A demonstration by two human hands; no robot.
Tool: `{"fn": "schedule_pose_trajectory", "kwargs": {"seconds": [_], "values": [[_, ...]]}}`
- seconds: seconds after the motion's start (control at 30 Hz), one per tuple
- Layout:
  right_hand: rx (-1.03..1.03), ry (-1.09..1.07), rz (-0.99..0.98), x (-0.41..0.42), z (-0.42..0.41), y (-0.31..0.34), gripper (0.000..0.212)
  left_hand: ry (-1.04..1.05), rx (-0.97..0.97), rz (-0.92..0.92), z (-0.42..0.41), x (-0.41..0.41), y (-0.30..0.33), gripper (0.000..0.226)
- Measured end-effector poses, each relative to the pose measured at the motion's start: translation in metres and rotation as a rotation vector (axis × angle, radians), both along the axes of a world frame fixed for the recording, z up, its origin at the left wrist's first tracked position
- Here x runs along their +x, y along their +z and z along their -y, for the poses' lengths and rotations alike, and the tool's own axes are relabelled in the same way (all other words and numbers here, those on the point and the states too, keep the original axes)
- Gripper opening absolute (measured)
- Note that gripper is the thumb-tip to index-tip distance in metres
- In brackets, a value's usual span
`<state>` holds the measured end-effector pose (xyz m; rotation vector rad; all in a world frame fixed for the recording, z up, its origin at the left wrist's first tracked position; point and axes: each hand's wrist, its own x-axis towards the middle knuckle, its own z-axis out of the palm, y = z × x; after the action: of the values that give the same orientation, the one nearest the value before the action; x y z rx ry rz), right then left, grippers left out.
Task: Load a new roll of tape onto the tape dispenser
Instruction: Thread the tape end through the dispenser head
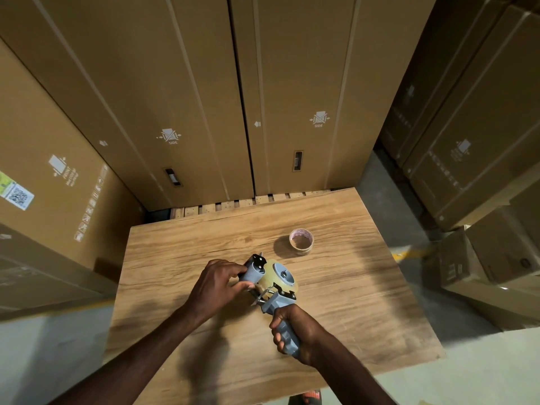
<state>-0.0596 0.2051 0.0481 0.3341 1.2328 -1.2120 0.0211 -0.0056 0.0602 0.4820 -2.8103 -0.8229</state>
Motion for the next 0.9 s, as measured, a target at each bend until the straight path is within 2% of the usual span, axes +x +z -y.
{"fn": "schedule_pose_trajectory", "kwargs": {"seconds": [0.17, 0.27, 0.3, 0.37, 0.43, 0.53, 0.63, 0.7, 0.8, 0.9], "values": [[-0.01, -0.004, -0.018, -0.002, -0.001, 0.0, 0.018, -0.026, 0.054, -0.019, 0.006, 0.001, 0.012, 0.039], [-0.008, 0.018, -0.034, 0.001, 0.001, 0.001, 0.008, -0.042, 0.036, -0.029, 0.006, 0.003, 0.016, 0.034], [-0.003, 0.028, -0.05, 0.002, 0.001, 0.0, 0.013, -0.049, 0.015, -0.029, 0.004, 0.004, 0.016, 0.034], [-0.006, 0.055, -0.078, 0.002, -0.001, 0.0, 0.039, -0.06, -0.022, -0.025, 0.003, 0.005, 0.013, 0.038], [0.008, 0.065, -0.107, 0.003, 0.0, 0.0, 0.052, -0.053, -0.049, -0.016, 0.002, 0.006, 0.009, 0.043], [0.045, 0.039, -0.152, 0.004, 0.0, 0.003, 0.05, -0.03, -0.165, -0.011, 0.004, 0.009, 0.003, 0.06], [0.06, 0.044, -0.177, 0.004, -0.001, 0.006, 0.051, 0.051, -0.302, 0.025, 0.002, 0.011, 0.003, 0.094], [0.069, 0.046, -0.188, 0.003, 0.0, 0.006, 0.056, 0.08, -0.325, 0.035, 0.002, 0.01, 0.007, 0.108], [0.058, 0.031, -0.2, 0.004, 0.003, 0.006, 0.057, 0.073, -0.315, 0.042, 0.003, 0.008, 0.009, 0.106], [0.041, 0.024, -0.214, 0.004, 0.005, 0.007, 0.064, 0.067, -0.253, 0.035, 0.004, 0.008, 0.01, 0.085]]}}
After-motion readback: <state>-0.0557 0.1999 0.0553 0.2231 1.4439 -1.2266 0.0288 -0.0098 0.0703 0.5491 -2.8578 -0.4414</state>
